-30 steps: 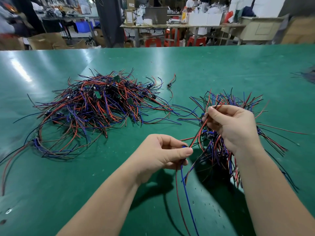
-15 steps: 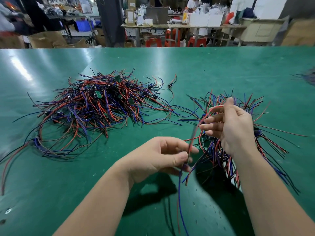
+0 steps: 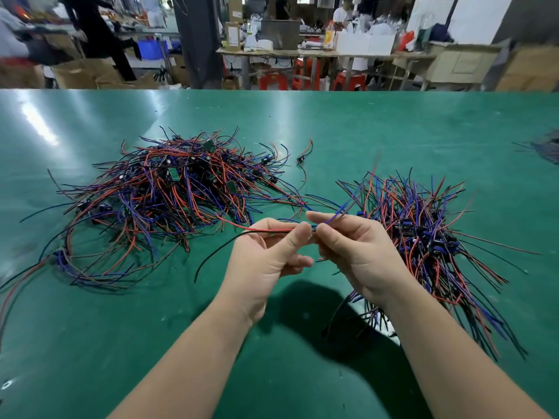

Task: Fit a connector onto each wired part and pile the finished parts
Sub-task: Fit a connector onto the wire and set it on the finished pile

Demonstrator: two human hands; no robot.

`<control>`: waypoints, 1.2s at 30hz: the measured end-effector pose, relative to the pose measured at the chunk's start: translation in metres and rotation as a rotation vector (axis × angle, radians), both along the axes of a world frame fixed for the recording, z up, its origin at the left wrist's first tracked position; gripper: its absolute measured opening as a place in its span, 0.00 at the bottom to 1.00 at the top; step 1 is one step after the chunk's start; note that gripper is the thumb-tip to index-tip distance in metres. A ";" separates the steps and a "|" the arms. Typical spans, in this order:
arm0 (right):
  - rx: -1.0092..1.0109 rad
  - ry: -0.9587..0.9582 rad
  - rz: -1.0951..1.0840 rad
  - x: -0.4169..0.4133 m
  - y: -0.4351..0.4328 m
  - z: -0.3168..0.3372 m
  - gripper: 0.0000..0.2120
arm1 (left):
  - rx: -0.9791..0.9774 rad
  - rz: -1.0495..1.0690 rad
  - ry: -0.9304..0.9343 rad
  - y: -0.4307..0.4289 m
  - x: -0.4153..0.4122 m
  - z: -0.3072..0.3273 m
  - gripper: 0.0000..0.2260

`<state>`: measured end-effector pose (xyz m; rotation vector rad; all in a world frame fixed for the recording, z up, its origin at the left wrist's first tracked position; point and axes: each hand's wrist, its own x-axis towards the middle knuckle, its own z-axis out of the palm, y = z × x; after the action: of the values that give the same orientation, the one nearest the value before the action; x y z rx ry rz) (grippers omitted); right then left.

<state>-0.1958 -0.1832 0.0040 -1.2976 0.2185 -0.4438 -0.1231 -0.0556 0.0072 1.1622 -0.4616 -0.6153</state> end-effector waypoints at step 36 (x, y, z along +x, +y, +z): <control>0.275 0.139 -0.453 -0.025 -0.042 0.028 0.06 | 0.275 -0.249 -0.254 0.001 -0.012 -0.009 0.08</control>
<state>-0.2211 -0.2254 0.0321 -1.0046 0.6755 -0.6821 -0.1351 -0.0550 -0.0015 1.4663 -0.7638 -0.7674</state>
